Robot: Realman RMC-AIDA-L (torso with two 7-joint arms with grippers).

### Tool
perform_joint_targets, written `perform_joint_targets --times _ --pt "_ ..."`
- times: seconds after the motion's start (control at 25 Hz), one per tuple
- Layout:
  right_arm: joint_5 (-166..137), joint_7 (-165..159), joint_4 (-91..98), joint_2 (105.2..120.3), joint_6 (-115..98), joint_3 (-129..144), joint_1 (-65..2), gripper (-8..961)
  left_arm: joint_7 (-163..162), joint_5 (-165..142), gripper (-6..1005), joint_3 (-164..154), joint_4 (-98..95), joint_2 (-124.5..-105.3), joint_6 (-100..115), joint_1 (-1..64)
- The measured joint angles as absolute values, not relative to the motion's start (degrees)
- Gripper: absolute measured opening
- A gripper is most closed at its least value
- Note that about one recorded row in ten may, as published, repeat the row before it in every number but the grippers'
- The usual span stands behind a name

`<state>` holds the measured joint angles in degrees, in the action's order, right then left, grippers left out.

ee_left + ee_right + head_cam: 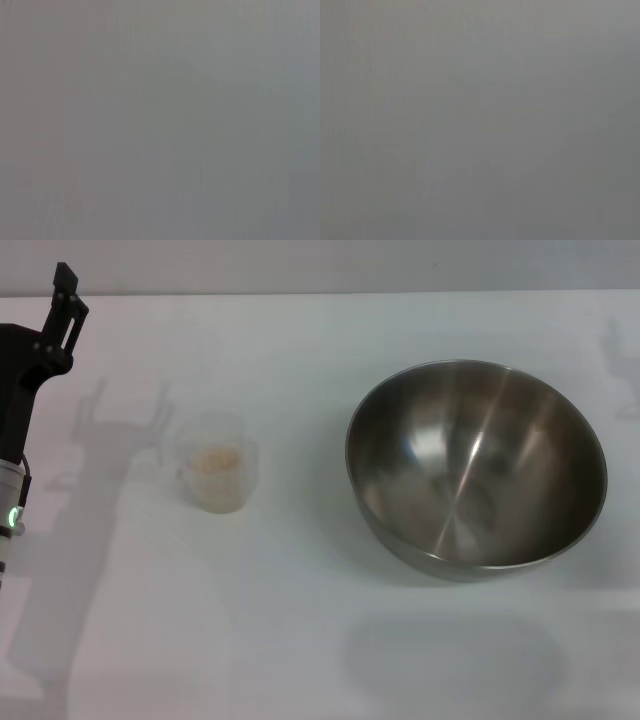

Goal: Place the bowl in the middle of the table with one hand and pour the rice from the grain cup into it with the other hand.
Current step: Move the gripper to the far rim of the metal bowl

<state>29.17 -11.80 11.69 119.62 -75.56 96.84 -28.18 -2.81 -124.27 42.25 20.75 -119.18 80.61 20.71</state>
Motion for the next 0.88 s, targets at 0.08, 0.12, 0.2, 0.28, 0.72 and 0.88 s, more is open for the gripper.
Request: perform_joint_targets --times 0.08,0.12,0.2,0.28,0.72,0.88 --pt "29.14 -11.75 11.69 119.60 -75.47 97.02 -28.49 699 -2.81 -124.09 829 42.25 20.75 -119.18 80.60 20.52" --pt "29.14 -11.75 11.69 119.60 -75.47 97.02 -28.49 697 -2.81 -124.09 829 42.25 20.75 -119.18 80.60 20.52" --pt "29.12 -11.74 11.69 119.52 -75.44 97.08 -28.65 694 -2.81 -124.08 829 42.26 20.74 -119.18 80.51 20.42" --pt "29.10 -11.73 11.73 119.46 -75.63 97.13 -28.77 691 -2.81 -124.05 829 42.27 20.74 -119.18 80.52 20.33" --pt "29.08 -11.61 12.04 119.34 -75.87 97.17 -28.83 674 -2.81 -124.01 828 42.28 20.74 -119.18 80.79 20.30" --pt "29.02 -7.73 12.10 119.35 -76.74 97.15 -28.83 668 -2.81 -124.01 828 42.27 20.74 -119.18 80.94 20.22"
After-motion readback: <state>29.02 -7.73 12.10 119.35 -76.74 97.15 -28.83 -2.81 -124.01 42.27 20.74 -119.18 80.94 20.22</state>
